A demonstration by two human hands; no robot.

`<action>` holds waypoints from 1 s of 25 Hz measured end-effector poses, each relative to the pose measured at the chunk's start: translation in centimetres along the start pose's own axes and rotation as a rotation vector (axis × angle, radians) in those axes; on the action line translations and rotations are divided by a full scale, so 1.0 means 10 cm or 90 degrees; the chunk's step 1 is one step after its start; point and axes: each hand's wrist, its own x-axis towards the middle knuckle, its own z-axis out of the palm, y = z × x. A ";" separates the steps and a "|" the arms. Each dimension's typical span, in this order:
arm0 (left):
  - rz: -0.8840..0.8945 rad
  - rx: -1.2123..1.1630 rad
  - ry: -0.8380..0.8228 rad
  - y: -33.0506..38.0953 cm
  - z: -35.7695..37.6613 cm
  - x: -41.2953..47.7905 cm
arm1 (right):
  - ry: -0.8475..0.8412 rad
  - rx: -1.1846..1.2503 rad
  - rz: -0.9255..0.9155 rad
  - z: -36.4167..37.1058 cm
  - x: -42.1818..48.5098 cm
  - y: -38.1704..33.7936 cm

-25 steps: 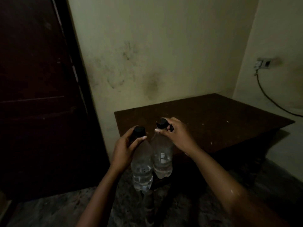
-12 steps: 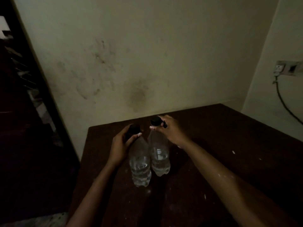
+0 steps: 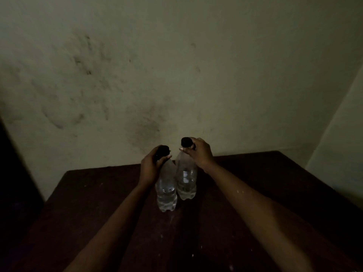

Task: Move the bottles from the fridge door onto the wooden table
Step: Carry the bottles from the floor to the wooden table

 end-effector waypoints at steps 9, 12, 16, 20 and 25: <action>0.007 0.145 0.034 -0.65 0.33 1.14 | -0.051 0.040 0.028 0.48 1.22 0.59; -0.006 0.203 0.046 -0.77 0.25 1.39 | -0.077 0.054 0.000 0.67 1.51 0.63; -0.044 0.199 0.037 -0.88 0.17 1.58 | -0.095 0.049 -0.009 0.85 1.76 0.64; -0.067 0.167 0.039 -0.92 0.19 1.61 | -0.087 0.074 0.032 0.91 1.83 0.70; -0.093 0.154 0.041 -0.87 0.20 1.43 | -0.093 0.123 0.103 0.81 1.53 0.57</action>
